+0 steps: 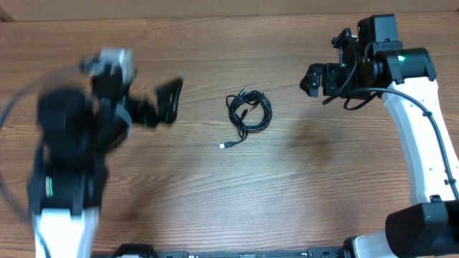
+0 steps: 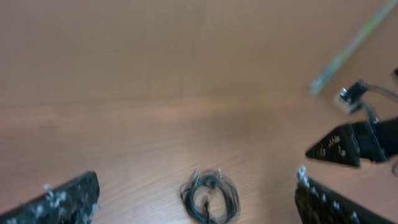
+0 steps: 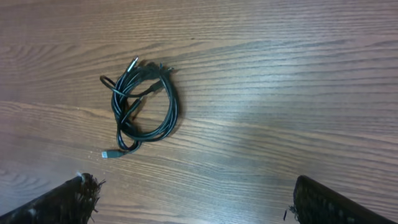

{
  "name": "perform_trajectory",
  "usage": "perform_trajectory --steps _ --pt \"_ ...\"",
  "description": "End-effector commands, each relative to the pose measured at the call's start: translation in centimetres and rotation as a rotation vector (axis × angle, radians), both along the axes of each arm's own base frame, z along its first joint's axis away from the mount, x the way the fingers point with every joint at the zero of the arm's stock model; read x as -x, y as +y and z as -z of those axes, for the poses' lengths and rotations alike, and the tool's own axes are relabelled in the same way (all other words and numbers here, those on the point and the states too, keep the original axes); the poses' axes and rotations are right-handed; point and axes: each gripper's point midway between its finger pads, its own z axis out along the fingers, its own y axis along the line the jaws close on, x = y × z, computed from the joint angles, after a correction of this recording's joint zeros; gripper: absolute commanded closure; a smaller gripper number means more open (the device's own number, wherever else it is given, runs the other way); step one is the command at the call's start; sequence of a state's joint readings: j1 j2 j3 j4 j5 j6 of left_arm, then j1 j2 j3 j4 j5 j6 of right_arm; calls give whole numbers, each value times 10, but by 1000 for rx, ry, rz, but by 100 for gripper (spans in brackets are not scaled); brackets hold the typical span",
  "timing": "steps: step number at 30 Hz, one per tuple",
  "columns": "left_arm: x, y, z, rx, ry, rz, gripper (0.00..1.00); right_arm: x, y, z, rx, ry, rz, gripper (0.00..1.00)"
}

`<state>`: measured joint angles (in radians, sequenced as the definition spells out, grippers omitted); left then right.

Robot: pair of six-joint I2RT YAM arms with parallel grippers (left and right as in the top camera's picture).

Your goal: Untangle cables

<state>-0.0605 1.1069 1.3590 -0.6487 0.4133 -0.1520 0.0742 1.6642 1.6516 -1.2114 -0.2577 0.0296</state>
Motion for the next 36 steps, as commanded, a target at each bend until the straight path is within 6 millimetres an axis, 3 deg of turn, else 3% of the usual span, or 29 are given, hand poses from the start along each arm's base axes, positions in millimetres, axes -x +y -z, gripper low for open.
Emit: perform_trajectory --steps 1,4,7,10,16,22,36 --pt "-41 -33 17 -44 139 162 0 0 1 -19 0 -53 -7 0" --pt "-65 -83 42 -102 199 435 0 3 1 -18 1 -39 -7 0" --pt "-61 -131 67 -118 163 771 0 7 1 -16 2 -24 -7 0" --pt "-64 -151 105 -219 92 957 0 10 0 -15 3 -10 -8 0" --pt "-92 -152 176 -441 95 1003 0 12 0 -14 4 2 -8 0" --pt "-128 -147 218 -550 96 940 0 12 0 -14 4 -1 -8 0" --pt "-139 -165 302 -450 178 1012 0 13 0 -13 5 6 -8 0"
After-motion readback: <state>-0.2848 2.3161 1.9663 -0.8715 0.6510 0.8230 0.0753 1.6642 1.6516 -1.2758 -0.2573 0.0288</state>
